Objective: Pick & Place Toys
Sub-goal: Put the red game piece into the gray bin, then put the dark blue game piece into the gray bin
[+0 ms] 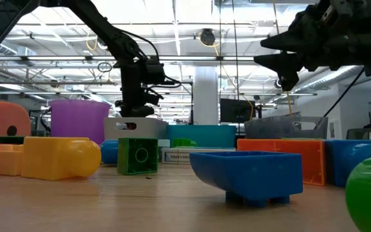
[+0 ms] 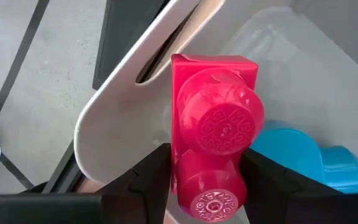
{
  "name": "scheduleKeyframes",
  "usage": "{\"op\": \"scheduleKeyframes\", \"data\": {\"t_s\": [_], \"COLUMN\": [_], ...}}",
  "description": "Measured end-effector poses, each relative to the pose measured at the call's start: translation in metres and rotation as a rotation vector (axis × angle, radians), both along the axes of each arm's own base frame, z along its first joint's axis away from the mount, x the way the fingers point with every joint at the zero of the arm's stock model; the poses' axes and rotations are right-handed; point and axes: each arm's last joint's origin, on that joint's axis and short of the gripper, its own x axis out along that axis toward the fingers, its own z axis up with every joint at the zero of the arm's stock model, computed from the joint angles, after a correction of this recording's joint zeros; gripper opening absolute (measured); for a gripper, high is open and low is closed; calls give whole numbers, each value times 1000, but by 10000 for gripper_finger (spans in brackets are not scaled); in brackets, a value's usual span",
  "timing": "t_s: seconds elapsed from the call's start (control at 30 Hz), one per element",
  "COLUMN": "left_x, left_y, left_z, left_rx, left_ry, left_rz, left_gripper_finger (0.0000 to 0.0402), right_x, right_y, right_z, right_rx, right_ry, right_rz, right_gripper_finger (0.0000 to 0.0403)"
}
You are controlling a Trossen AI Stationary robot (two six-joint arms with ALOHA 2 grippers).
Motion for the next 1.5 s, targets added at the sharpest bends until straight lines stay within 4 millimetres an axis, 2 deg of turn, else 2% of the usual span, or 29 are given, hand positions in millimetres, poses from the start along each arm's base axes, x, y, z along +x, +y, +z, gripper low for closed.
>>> {"op": "scheduleKeyframes", "data": {"t_s": [0.47,0.77,0.87,1.0,1.2,1.4,1.5], "left_x": [0,1,2,5,-1,-19,-32], "left_y": [0,-2,-7,-22,-55,-100,-125], "left_z": [0,1,8,31,87,148,168], "left_rx": [19,17,16,24,52,18,11], "left_ry": [14,8,-10,-84,-264,-513,-597], "left_rz": [6,14,2,-11,-82,-220,-303], "left_gripper_finger": [176,213,218,218,218,218,218], "right_x": [0,0,0,0,0,0,0], "right_y": [0,0,0,0,0,0,0], "right_z": [0,0,0,0,1,3,5], "right_rx": [0,-1,-4,-30,-95,-137,-137], "right_ry": [0,0,1,-1,-14,-38,-59], "right_rz": [0,0,0,-4,-6,-9,-10], "right_gripper_finger": [167,167,167,167,167,167,167]}}
